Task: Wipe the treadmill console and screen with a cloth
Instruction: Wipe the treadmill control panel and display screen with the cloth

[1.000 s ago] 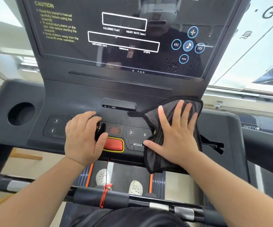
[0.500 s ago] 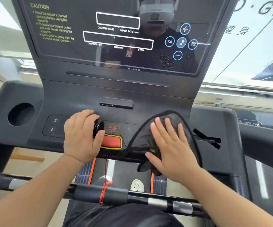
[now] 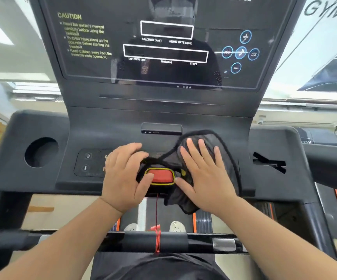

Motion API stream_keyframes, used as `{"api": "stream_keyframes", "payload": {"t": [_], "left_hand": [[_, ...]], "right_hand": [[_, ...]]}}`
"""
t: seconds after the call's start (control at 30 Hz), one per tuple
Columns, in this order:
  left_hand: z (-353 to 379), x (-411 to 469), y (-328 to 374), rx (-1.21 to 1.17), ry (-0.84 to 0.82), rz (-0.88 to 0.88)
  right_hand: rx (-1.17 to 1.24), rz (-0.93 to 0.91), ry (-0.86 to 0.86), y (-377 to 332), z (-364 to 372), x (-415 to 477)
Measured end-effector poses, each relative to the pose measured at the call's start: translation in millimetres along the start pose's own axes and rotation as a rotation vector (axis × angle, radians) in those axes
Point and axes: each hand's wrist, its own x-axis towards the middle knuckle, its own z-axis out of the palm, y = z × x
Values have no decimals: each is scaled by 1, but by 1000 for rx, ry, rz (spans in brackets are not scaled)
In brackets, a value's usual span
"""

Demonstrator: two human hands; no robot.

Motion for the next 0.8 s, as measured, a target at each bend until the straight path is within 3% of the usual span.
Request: {"api": "stream_keyframes", "payload": {"t": [0.07, 0.13, 0.3, 0.37, 0.6, 0.73, 0.8], "left_hand": [[-9, -9, -8, -17, -25, 79], [-22, -15, -23, 1, -35, 82], [-61, -13, -75, 146, -70, -58], [-73, -9, -95, 195, -84, -86], [-82, -18, -140, 226, -170, -160], [-77, -23, -145, 169, -203, -157], [-78, -22, -146, 139, -205, -159]], "right_hand": [[-32, -69, -11, 9, 5, -22], [-33, -14, -9, 26, 5, -34], [64, 468, 15, 16, -4, -7], [114, 548, 5, -7, -7, 14], [106, 412, -25, -88, -11, 41], [76, 169, -39, -83, -9, 21], [44, 144, -56, -64, -8, 11]]}}
